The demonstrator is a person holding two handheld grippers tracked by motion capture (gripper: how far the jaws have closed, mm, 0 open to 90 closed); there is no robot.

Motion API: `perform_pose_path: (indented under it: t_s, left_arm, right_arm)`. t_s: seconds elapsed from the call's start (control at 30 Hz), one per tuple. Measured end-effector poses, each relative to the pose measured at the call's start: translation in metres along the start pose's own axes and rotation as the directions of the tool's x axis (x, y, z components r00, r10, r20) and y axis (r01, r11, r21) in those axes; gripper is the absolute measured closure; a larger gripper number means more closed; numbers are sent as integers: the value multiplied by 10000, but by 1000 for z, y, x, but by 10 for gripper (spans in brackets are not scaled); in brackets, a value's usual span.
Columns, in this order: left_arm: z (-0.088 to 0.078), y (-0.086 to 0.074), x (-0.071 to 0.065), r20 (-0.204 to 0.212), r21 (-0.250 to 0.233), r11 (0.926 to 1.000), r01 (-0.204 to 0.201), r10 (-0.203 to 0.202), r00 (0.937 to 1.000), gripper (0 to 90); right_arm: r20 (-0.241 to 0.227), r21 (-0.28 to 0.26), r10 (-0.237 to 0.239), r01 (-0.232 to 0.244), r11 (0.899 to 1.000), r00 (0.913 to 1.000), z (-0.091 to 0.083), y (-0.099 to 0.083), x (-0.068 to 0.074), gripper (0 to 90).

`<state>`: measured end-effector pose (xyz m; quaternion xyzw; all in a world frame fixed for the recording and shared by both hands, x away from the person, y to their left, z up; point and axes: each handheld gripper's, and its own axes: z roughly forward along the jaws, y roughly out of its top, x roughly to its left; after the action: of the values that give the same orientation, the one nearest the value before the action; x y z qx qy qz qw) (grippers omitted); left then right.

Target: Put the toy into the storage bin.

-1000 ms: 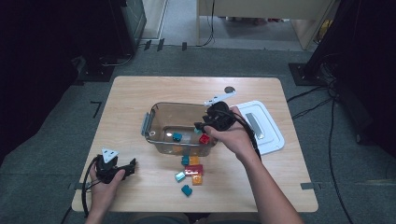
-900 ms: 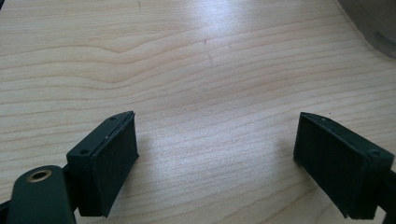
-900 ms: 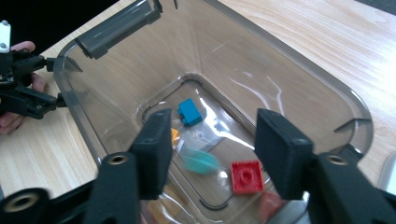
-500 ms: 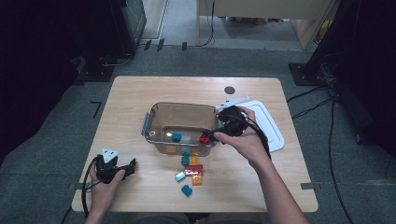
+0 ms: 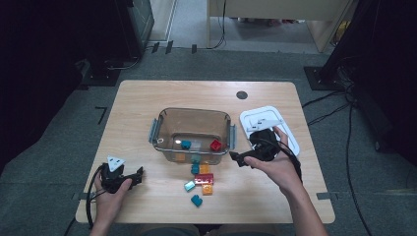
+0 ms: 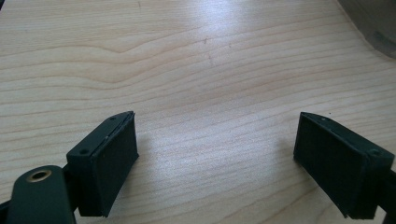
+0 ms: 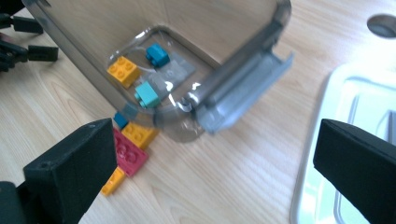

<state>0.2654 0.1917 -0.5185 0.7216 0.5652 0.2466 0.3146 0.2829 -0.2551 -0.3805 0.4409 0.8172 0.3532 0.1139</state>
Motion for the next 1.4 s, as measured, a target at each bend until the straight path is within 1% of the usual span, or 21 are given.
perform_pose_path:
  t_s: [0.13,0.3,0.33,0.37,0.47,0.53,0.57,0.6,0.63,0.7,0.8,0.83,0.87,0.97,1.0,1.07,1.13,1.23,1.27,1.33,1.4]
  left_arm:
    - [0,0,0,1,19,10000,-6,6,10000,133]
    - [0,0,0,1,25,10000,-7,7,10000,133]
    - [0,0,0,1,26,10000,-7,7,10000,133]
    - [0,0,0,1,26,10000,-7,7,10000,133]
    - [0,0,0,0,17,10000,1,-1,10000,133]
    - [0,0,0,0,17,10000,0,0,10000,133]
    - [0,0,0,0,17,10000,0,0,10000,133]
    - [0,0,0,1,19,10000,-1,1,10000,133]
    - [0,0,0,0,19,10000,0,0,10000,133]
    - [0,0,0,-1,19,10000,0,0,10000,133]
    - [0,0,0,9,17,10000,-8,8,10000,133]
    - [0,0,0,15,27,10000,-27,27,10000,133]
    - [0,0,0,19,26,10000,-32,32,10000,133]
    - [0,0,0,23,16,10000,-35,35,10000,133]
    - [0,0,0,23,16,10000,-35,35,10000,133]
    - [0,0,0,23,17,10000,-38,38,10000,134]
    - [0,0,0,25,18,10000,-42,42,10000,134]
    - [0,0,0,30,17,10000,-45,45,10000,134]
    - [0,0,0,30,18,10000,-47,47,10000,134]
    - [0,0,0,30,11,10000,-39,39,10000,134]
    - [0,0,0,32,10,10000,-39,39,10000,134]
  right_arm:
    - [93,12,244,-244,9997,9997,3,-19,-4,0]
    - [14,63,510,-510,9987,9987,11,-39,-5,0]
    - [22,130,553,-553,9984,9985,17,-48,-4,0]
    - [22,130,553,-553,9984,9985,17,-48,-4,0]
    - [16,112,697,-697,9975,9976,28,-63,-1,0]
    - [-73,94,791,-790,9968,9968,34,-70,2,3]
    - [-73,94,791,-790,9968,9968,34,-70,2,3]
    - [-109,75,770,-769,9970,9970,37,-74,4,14]
    - [-70,-22,743,-743,9972,9972,43,-81,7,55]
    - [-69,-204,798,-799,9966,9968,48,-88,10,74]
    - [-20,-124,746,-746,9971,9972,54,-92,14,78]
    - [-6,-139,703,-703,9974,9975,58,-95,18,121]
    - [21,-201,681,-680,9975,9977,59,-95,21,134]
    - [-89,-261,561,-564,9981,9984,65,-95,33,143]
    - [-89,-261,561,-564,9981,9984,65,-95,33,143]
    - [-293,-407,465,-477,9980,9985,68,-94,42,166]
    - [-640,-620,383,-423,9972,9972,71,-93,54,238]
    - [-753,-753,380,-437,9962,9964,74,-92,60,296]
    - [-943,-791,459,-535,9954,9945,77,-92,64,326]
    - [-1052,-805,472,-558,9952,9933,80,-92,66,334]
    - [-1182,-656,491,-571,9962,9918,84,-93,71,345]
